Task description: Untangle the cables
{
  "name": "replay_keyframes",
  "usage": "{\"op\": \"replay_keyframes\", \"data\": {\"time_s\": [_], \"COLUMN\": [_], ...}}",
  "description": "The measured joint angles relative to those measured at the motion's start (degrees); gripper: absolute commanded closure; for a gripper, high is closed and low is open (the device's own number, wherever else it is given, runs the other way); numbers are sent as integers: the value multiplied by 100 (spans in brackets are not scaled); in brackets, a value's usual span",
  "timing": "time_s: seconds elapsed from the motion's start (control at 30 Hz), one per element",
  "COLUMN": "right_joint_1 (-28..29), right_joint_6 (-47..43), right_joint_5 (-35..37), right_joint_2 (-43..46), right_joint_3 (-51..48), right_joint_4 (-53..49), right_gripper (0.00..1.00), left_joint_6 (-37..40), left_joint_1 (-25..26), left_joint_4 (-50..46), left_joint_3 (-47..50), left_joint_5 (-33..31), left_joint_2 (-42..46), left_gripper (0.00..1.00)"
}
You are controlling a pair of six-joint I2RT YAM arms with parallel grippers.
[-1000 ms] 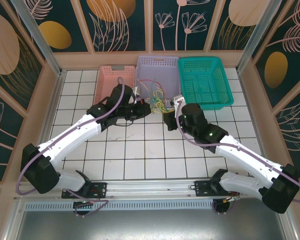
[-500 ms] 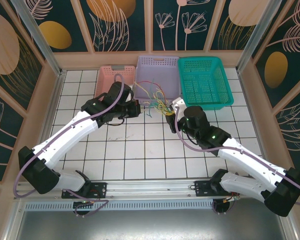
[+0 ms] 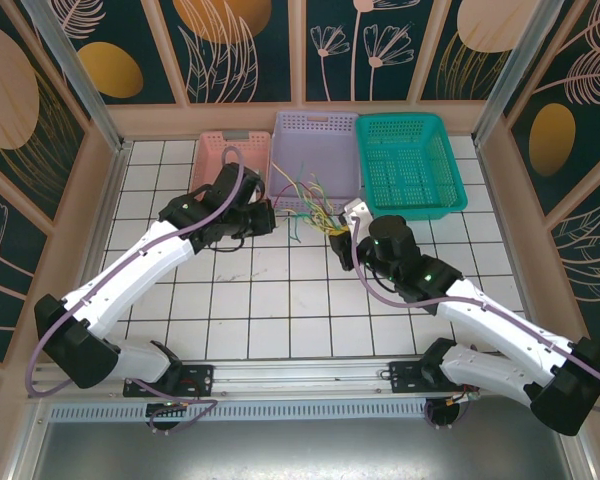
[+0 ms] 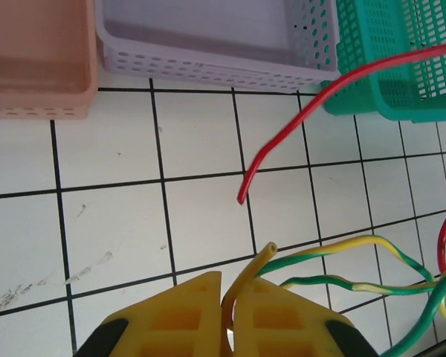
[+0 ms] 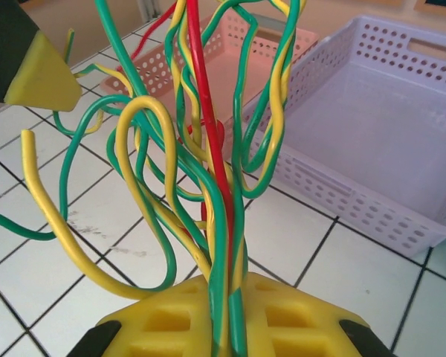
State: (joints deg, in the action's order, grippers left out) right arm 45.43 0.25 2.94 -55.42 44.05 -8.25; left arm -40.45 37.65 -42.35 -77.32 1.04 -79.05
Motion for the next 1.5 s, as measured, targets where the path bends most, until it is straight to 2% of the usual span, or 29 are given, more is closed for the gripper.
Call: {"op": "replay_keyframes", "data": {"time_s": [0.07,0.17,0.3,0.4,0.5,0.63,0.7,0.93,1.13,1.27,1.37,1.47,1.5], "right_joint_1": [0,0,-131,-195,-195,-195,-195,-195,-195,-195,-195,-195,-195], "right_joint_6": [61,170,339,492,649,874,968,1220,1355,1408,1427,1456,1473], "right_joint_5": [-111,-286,-133,-92,-103,-116,-140,-350,-481,-586,-634,-719,-750], "right_joint_2": [17,101,363,407,407,391,348,72,-168,-190,-188,-140,-101], "right_joint_3": [-33,-101,-271,-369,-426,-450,-455,-525,-525,-525,-525,-525,-527], "right_joint_4": [46,72,-415,-619,-688,-697,-691,-560,-385,-350,-352,-358,-361], "right_gripper": [100,100,100,100,100,100,100,100,100,100,100,100,100], "left_joint_6": [-66,-160,-437,-627,-992,-2002,-2470,-3392,-3886,-4009,-3960,-3775,-3700], "left_joint_1": [-98,-227,-907,-1102,-1086,-1008,-894,-520,-442,-442,-442,-496,-555], "left_joint_4": [-28,-107,-367,-391,98,1464,1869,2903,3340,3427,3427,3279,3228], "left_joint_3": [0,17,146,348,916,2326,2767,2879,2879,2879,2872,2782,2745], "left_joint_5": [48,127,-601,-708,-90,1075,1419,1915,1956,1937,1829,1683,1624], "left_joint_2": [61,188,393,494,706,1180,1303,1316,1316,1209,1071,918,881], "left_gripper": [89,73,72,58,49,39,35,28,39,65,79,100,100]}}
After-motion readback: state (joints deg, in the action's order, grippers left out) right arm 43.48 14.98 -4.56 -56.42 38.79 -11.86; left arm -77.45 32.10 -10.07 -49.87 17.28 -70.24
